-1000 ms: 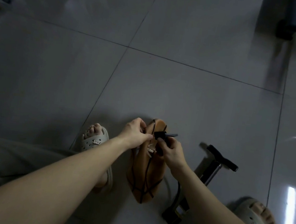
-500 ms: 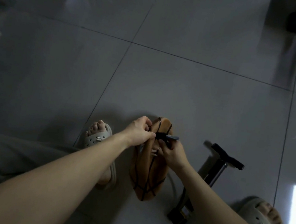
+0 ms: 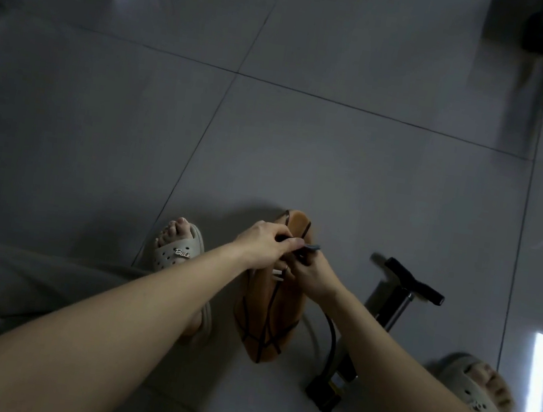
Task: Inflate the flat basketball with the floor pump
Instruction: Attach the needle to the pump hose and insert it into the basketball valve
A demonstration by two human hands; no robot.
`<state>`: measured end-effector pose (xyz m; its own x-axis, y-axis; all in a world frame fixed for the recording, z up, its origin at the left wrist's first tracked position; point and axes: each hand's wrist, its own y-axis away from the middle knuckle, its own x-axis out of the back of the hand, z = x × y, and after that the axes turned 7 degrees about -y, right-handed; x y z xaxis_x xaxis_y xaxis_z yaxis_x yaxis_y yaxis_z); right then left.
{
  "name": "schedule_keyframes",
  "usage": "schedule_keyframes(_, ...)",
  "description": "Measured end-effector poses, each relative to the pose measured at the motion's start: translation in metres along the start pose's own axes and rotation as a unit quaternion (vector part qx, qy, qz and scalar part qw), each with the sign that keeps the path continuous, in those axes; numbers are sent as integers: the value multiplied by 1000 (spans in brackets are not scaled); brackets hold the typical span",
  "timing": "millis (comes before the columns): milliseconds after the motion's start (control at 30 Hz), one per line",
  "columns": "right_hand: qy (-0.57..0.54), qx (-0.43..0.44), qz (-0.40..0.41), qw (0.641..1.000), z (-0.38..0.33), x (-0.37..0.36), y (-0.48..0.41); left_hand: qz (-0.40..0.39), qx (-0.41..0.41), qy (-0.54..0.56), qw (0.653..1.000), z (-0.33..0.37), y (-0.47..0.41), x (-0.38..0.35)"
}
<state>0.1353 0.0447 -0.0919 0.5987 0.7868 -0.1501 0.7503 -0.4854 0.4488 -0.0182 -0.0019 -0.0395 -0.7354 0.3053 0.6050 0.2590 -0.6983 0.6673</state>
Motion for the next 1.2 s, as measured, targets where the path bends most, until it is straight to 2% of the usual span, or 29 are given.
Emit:
schedule_keyframes(67,-115,-53,-20,992,-10,-1,6,5,1,-1,1000,-1,0,4)
schedule_keyframes(133,-229,-94,-58,967,-23,4,15,9,3,1,1000,-2,0,7)
schedule_keyframes(233,-254,-111,-93,956,-29,14,21,3,4,17,1000,-3,1,8)
schedule_keyframes(333,-265,-127,-79,952,-27,14,19,0,3,27,1000,-5,0,8)
schedule_keyframes(500,-362,-179,-83,911,-19,15,13,-18,-6,55,998,-6,3,11)
schedule_keyframes(700,-390,-204,-97,893,-14,16,15,-28,-9,51,998,-4,2,10)
schedule_keyframes(933,-362,-170,-113,910,-9,18,13,-26,13,9,1000,-4,-4,6)
schedule_keyframes(1200,-346,-140,-19,927,-2,16,11,-42,20,37,998,-1,-6,9)
